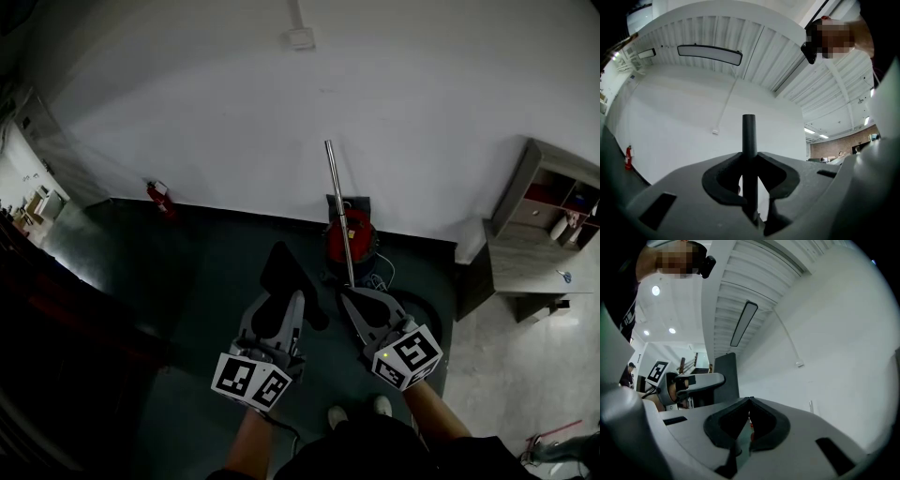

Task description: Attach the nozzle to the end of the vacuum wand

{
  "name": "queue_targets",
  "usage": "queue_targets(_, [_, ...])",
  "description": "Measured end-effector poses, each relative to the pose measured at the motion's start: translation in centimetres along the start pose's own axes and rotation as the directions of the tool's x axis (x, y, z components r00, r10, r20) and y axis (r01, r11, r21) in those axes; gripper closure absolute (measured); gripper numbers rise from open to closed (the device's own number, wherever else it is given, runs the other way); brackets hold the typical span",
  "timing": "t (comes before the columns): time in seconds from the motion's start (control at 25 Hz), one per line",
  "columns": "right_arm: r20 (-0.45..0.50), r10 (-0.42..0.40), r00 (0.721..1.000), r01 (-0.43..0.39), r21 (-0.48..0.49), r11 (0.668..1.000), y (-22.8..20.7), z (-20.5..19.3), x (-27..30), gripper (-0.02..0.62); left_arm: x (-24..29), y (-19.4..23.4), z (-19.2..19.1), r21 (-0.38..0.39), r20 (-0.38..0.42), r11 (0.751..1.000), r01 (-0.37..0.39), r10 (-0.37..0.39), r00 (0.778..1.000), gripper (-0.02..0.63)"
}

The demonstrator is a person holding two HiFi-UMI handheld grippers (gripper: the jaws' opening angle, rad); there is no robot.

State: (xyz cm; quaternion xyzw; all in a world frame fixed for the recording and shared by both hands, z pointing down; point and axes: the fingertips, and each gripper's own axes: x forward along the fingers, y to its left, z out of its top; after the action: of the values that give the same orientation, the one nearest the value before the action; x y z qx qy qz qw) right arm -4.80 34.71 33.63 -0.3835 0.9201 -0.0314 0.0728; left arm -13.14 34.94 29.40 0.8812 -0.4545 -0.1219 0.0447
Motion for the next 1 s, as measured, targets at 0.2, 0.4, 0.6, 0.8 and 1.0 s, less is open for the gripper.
queue_targets(0.2, [-0.001,-0.025,1.0,0.025,-0.005,1.0,0.8,-0.4,1.4,0.578,-0.6,2.0,0.2,-0.004,0.0,1.0,0.016,-0.016,1.0,0.518])
queue_targets(0.4, [-0.023,-0.045,0.999,0.045,-0.008,0.999,-0.1,-1.1,2.1,0.578,0.1,3.4,-0.4,-0.026,-0.002,1.0,0.014,-0.014,1.0,0.518])
queue_targets(0.6, [-0.032,-0.064,0.997,0.064,-0.001,0.998,-2.9,-1.4,3.7,0.578,2.4,5.0,-1.1,-0.031,-0.01,0.999,0.012,-0.012,1.0,0.518])
queue_targets(0.8, [-0.032,-0.058,0.998,0.059,0.014,0.998,-5.6,-2.2,5.6,0.578,5.1,6.7,-2.1,-0.031,-0.021,1.0,0.003,-0.003,1.0,0.518])
queue_targets(1.0, [-0.033,-0.049,0.998,0.05,0.03,0.998,-9.4,-2.6,8.0,0.578,9.2,8.4,-2.6,-0.022,-0.028,1.0,-0.006,0.005,1.0,0.518])
